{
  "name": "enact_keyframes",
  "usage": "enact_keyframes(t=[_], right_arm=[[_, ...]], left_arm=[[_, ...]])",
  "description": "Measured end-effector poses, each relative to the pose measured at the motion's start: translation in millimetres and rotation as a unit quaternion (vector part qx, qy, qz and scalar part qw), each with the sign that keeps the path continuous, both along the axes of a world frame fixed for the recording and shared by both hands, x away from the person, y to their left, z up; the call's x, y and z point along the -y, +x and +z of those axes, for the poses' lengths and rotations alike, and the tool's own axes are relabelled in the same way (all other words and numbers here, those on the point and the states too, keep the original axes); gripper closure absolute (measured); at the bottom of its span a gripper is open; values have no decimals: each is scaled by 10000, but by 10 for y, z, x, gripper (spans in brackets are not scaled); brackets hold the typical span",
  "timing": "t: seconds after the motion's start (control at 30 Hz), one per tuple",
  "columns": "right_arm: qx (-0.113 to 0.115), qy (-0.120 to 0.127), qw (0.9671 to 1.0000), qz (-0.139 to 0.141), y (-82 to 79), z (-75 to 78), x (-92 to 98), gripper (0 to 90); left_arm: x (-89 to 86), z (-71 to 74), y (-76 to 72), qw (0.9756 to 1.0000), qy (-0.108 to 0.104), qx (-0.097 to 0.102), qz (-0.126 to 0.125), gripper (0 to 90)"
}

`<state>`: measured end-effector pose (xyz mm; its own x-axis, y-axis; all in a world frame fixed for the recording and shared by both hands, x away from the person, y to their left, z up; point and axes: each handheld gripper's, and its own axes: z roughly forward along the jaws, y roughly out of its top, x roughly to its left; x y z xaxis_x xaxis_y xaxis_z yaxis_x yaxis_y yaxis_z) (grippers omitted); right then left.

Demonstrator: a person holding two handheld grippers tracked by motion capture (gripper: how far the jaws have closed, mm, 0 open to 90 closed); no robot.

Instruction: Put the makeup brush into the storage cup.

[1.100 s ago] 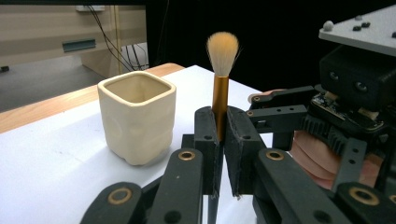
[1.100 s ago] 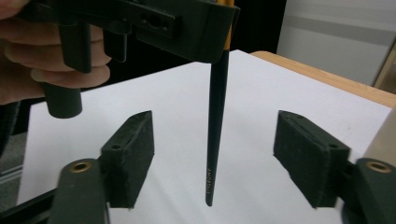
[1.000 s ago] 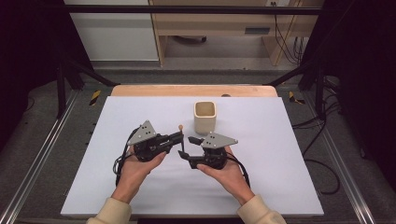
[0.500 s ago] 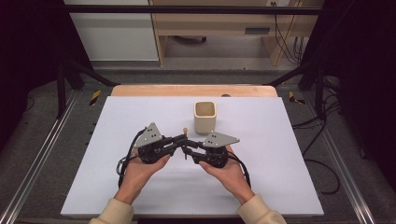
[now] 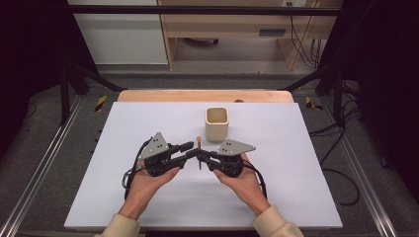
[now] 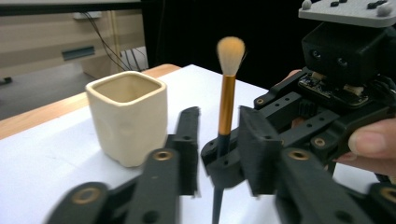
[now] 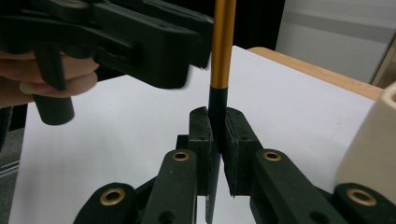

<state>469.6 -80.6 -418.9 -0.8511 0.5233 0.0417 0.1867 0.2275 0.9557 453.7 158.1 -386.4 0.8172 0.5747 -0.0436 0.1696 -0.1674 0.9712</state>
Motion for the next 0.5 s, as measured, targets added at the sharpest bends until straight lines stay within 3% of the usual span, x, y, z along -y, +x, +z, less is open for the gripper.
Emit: enact_keyframes(t=[0.13,0.3,0.5], right_arm=[[-20,24,9998,-173,23,0,99,829],[40,55,9991,-416,69,41,213,829],[15,107,9985,-534,194,179,321,829]], left_arm=[[-152,-33,-47,9993,52,160,321,496],[-355,-134,-110,9975,100,210,666,348],[-524,-312,-172,9955,241,227,884,237]])
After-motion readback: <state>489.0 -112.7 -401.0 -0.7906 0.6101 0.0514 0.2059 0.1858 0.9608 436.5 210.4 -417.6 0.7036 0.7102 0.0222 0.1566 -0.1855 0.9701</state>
